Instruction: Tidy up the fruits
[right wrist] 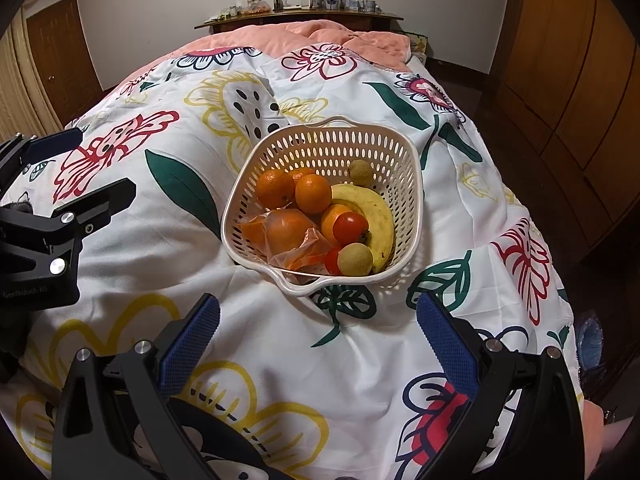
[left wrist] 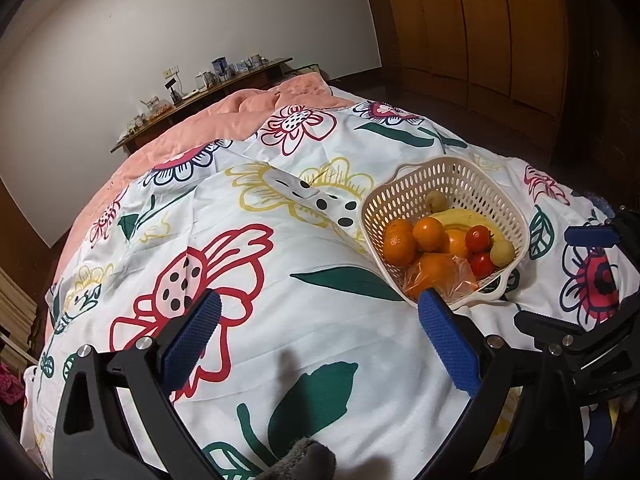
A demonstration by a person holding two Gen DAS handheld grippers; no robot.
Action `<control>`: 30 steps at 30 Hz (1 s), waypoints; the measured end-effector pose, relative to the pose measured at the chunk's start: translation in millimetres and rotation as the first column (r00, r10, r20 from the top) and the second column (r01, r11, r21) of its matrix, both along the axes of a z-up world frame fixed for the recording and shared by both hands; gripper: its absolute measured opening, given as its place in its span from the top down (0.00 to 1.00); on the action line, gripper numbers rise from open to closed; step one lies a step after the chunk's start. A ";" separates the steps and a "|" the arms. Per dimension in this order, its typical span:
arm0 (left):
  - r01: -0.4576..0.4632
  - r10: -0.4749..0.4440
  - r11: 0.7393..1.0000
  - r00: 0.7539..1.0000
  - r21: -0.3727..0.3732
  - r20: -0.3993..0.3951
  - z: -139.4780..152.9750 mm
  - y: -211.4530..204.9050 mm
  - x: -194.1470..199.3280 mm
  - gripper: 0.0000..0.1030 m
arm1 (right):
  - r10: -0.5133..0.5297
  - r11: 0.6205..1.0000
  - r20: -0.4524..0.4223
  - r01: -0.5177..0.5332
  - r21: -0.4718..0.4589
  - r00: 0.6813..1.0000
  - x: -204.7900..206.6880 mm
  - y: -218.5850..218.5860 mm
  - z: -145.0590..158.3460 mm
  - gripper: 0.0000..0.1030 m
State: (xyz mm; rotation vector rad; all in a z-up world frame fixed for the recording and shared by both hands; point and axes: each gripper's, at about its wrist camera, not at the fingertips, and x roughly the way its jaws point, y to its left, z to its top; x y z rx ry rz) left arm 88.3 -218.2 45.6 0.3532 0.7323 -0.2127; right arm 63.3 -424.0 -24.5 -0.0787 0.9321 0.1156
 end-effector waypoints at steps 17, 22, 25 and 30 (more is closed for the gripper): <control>0.023 -0.023 0.999 1.000 0.027 0.005 -3.1 -7.5 -4.4 0.03 | -0.002 1.000 -0.004 0.002 -0.008 1.000 1.6 2.3 -3.9 0.05; 0.026 -0.026 0.999 1.000 0.030 0.004 -3.0 -8.6 -4.8 0.03 | -0.004 1.000 -0.007 0.004 -0.017 1.000 1.8 2.2 -5.0 0.05; 0.031 -0.031 0.999 0.999 0.033 0.006 -3.2 -9.2 -5.3 0.03 | -0.002 1.000 -0.007 0.002 -0.018 1.000 1.8 3.2 -5.4 0.05; 0.041 -0.042 0.998 0.999 0.038 0.010 -3.5 -10.9 -6.9 0.03 | -0.004 1.000 -0.008 0.003 -0.019 1.000 1.8 3.8 -6.2 0.05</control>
